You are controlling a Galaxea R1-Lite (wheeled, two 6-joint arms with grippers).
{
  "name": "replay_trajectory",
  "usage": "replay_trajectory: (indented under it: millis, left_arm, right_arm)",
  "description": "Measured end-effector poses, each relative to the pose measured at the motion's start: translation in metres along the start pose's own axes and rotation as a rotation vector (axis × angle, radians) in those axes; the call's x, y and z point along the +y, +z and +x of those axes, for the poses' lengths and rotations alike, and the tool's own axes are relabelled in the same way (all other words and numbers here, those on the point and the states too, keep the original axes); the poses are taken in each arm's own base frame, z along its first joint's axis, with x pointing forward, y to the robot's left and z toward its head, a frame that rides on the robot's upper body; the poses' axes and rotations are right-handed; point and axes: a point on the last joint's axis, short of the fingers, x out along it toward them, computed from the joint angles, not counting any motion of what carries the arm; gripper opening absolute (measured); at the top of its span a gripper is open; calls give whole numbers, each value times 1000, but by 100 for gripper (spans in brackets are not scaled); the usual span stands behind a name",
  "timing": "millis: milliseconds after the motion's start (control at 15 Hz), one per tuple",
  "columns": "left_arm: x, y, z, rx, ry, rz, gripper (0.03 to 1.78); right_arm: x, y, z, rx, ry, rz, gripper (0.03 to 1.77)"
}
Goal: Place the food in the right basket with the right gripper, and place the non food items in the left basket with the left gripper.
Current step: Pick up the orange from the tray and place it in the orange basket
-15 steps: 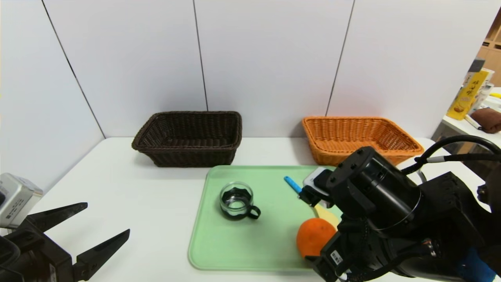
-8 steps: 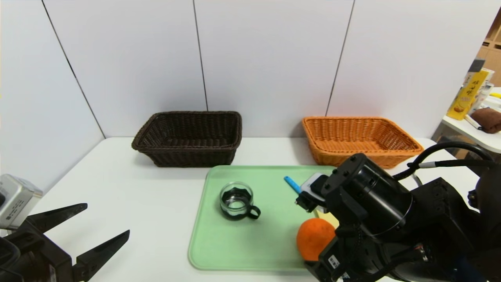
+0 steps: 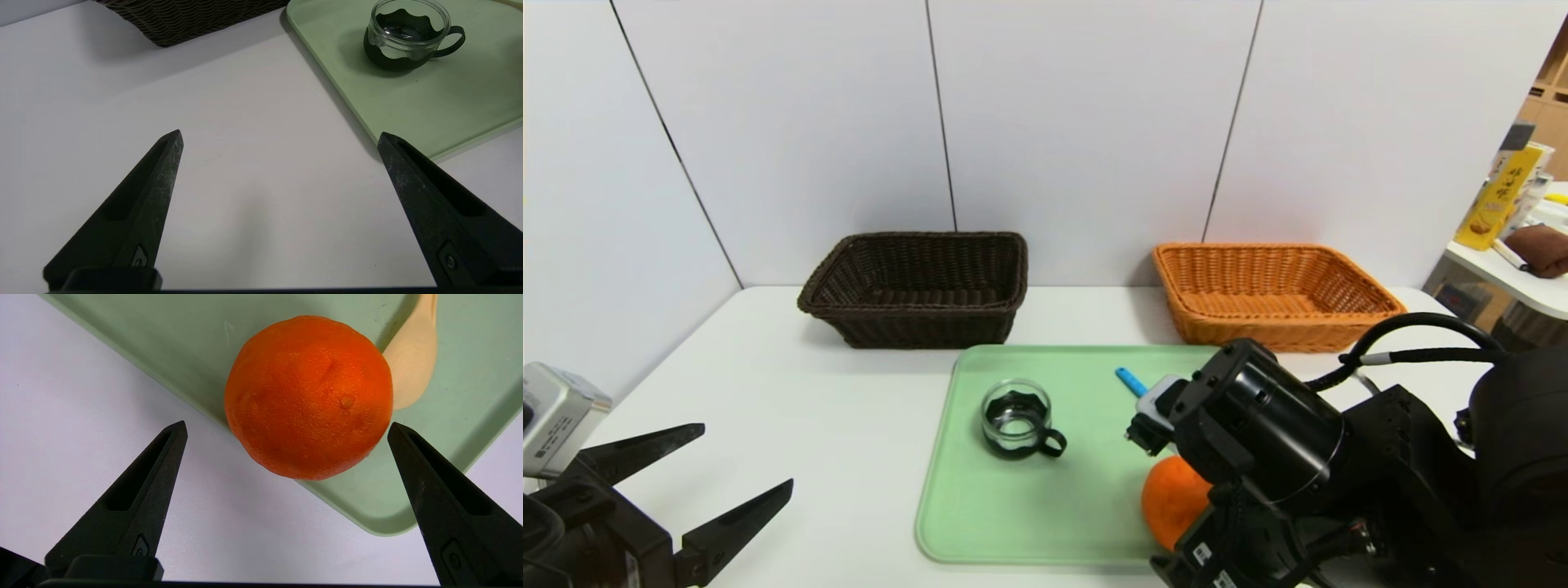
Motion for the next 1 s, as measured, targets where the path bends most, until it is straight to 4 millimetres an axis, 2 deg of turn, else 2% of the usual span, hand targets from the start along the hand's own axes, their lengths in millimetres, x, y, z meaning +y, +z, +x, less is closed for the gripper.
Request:
replay_trajectory:
  millis: [1000]
  left_arm:
    - [0,-1,-2,-5,3,1,169]
  right_arm:
    - [4,2,9,-29,6,-9,170]
